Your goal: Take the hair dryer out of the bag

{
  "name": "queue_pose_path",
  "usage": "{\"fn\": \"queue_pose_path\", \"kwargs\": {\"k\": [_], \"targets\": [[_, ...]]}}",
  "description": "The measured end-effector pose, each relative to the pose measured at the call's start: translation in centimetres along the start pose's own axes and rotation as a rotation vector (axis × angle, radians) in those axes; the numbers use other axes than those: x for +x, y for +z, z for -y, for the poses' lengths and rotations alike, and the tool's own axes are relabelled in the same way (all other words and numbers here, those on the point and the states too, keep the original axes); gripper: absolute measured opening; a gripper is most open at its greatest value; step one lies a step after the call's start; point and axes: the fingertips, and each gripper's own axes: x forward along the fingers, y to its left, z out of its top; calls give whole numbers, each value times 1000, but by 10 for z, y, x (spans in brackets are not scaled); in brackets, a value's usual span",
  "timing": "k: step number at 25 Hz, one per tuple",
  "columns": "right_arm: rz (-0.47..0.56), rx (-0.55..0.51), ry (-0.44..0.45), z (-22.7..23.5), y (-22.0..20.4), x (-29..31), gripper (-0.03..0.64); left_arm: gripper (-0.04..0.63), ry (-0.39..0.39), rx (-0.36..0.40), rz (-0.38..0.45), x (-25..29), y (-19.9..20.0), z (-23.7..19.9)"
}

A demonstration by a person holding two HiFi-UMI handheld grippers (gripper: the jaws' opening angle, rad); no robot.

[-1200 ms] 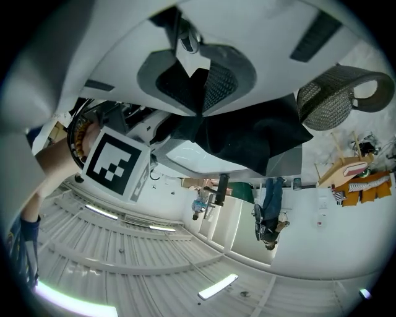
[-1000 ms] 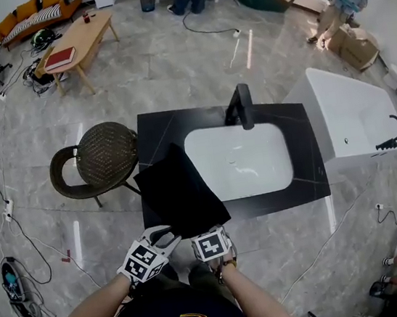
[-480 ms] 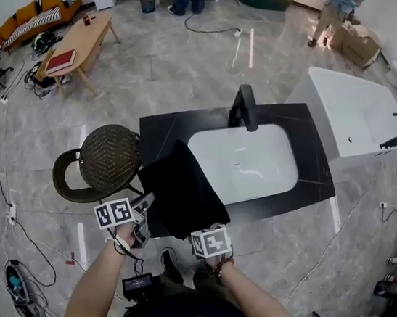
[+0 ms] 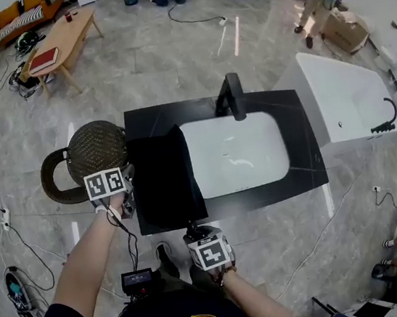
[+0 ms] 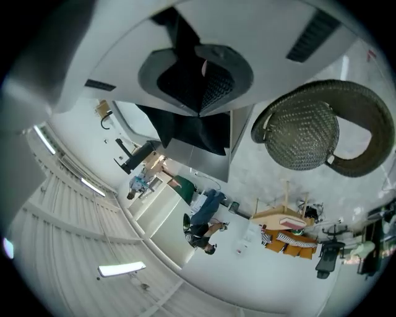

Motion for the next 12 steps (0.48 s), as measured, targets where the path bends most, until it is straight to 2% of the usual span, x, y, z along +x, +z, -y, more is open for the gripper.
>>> {"fn": "queue_pose_path", "kwargs": {"k": [4, 9, 12], "targets": [[4, 31, 41, -7, -28, -21, 233, 8, 27, 50, -20, 15, 10, -4], [39, 125, 91, -8, -58, -63, 233, 9, 16, 72, -33, 20, -2, -6], [84, 188, 107, -8, -58, -93, 233, 9, -8, 77, -35, 16, -10, -5]]}}
